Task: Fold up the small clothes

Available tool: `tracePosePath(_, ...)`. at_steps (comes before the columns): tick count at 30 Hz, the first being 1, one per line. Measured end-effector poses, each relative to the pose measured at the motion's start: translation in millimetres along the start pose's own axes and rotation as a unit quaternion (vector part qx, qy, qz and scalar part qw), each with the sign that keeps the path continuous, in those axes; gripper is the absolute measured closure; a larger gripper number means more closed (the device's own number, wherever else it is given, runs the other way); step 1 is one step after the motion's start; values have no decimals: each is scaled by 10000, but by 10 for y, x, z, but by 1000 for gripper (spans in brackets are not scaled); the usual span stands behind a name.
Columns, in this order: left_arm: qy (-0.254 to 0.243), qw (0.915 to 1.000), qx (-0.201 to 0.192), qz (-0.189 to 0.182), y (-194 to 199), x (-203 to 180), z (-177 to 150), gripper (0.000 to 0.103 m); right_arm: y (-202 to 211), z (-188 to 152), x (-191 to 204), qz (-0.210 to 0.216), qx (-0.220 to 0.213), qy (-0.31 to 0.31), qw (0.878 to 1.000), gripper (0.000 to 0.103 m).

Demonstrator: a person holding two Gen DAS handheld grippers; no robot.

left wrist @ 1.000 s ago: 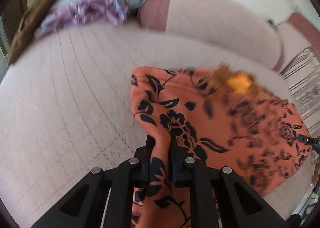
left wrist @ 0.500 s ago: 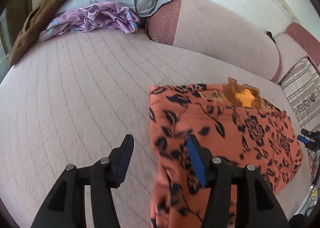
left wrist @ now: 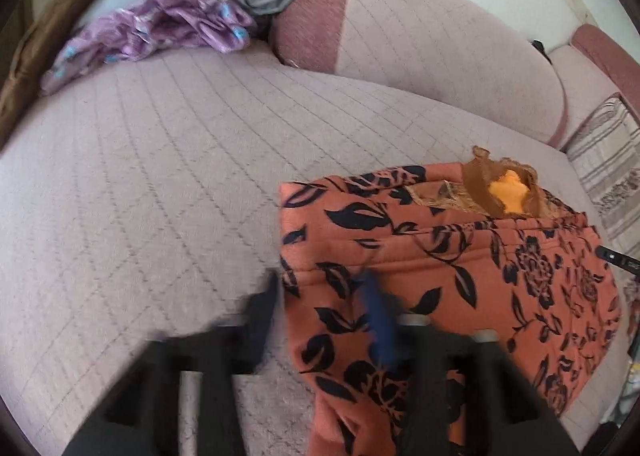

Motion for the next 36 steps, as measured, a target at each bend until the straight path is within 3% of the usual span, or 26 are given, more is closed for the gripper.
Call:
tracePosePath(2,-132,9999,-19,5,29,-34,22,97,44,17,24,-50,-41,69,10000,94)
tracePosePath(8,-970,9936,-558,126,401,-345,62,97,225,13,29,-331,-337,218,9986,95)
tracePosePath(13,-1198,9871,-1061,55,696,-506,316,97,458,108,-43,-479,-792,186,9955,96)
tracePosePath(17,-1272,9854,-1111,221,571,-474,517,97,529,357,-178,-626,-1090,-148,9920,99)
tracePosePath(18,-1203,9869,-1031,295,475,-415,528,97,482,410,-218,-571,-1063,-281,9923,99)
tracePosePath(19,-1027,9918,-707,287,288,-316,517,97,410,440,-237,-478,-981,-366,9934,97)
tracePosePath(21,-836,9949,-382,403,87,-177,454,97,133,441,-256,65,-390,-594,9974,95)
tracePosePath(23,-797,9958,-249,372,20,-107,384,96,-56,357,-275,343,135,-828,9959,94)
tracePosePath(24,-790,9960,-225,362,25,-88,367,95,-75,320,-283,410,142,-862,9953,90)
tracePosePath(25,-799,9959,-233,342,39,-74,352,94,-72,293,-284,443,86,-867,9952,76)
tracePosePath(26,-792,9961,-229,321,52,-62,345,94,-66,270,-289,465,46,-870,9951,50)
tracePosePath(28,-745,9965,-254,278,98,-40,363,94,-51,257,-292,496,-18,-942,9943,20)
tracePosePath(31,-640,9974,-219,241,111,-36,391,94,-41,293,-219,452,-208,-807,9955,22)
tracePosePath(32,-646,9974,-174,261,103,-45,391,94,-92,292,-145,359,-94,-597,9975,31)
tracePosePath(33,-658,9973,-143,290,101,-51,393,94,-153,285,-76,210,56,-391,9990,44)
tracePosePath(34,-676,9971,-140,311,123,-59,394,97,-213,260,-9,71,207,-186,9996,79)
tracePosePath(36,-810,9957,-316,324,223,-118,407,97,-185,240,52,-213,144,-14,9997,91)
Point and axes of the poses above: each gripper's, at about its wrist camera, not at the fingertips, and y roughly against the way its jaws point, x to its left, z to its top, the point moved 4 cm from there along -y, roughly the way its jaws point, and after that the axes turned 15 degrees about -z, right-handed, at the moved point
